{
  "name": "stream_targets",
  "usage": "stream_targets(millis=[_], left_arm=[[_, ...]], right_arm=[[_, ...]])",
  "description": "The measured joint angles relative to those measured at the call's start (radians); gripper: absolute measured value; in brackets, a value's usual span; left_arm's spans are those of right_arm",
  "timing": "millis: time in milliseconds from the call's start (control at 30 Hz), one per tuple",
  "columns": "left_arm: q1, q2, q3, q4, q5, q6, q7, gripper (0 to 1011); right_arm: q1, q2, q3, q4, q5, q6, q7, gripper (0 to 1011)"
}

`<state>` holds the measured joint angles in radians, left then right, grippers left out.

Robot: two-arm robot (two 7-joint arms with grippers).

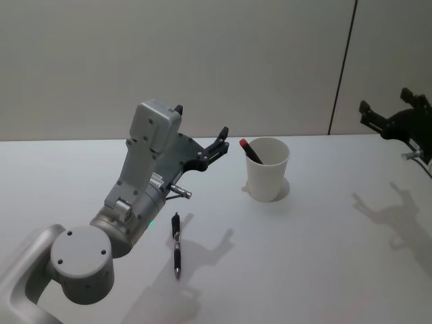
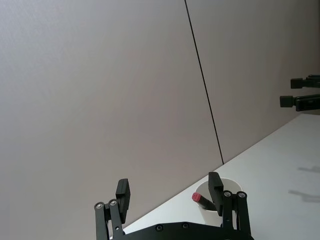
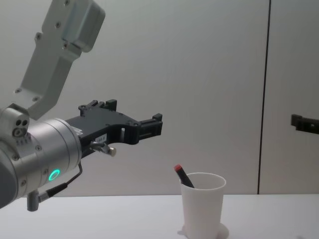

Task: Place the pen into the pen holder.

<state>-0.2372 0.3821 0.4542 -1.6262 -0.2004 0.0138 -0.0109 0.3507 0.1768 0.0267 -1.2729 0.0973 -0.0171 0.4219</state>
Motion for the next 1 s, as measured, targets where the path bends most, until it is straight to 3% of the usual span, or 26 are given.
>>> stream_targets(millis=[433,1000], left_arm=[[0.000,0.000,0.000,0.000,0.000,0.000,0.000,1003],[0.000,0.000,0.000,0.000,0.000,0.000,0.000,1003]], right_arm=[[-0.056,0.037,0.037,-0.053,-0.005,0.041,0.010,1001],[-0.094,0.058,0.057,-0.086,0.002,0.064,0.016,1002]])
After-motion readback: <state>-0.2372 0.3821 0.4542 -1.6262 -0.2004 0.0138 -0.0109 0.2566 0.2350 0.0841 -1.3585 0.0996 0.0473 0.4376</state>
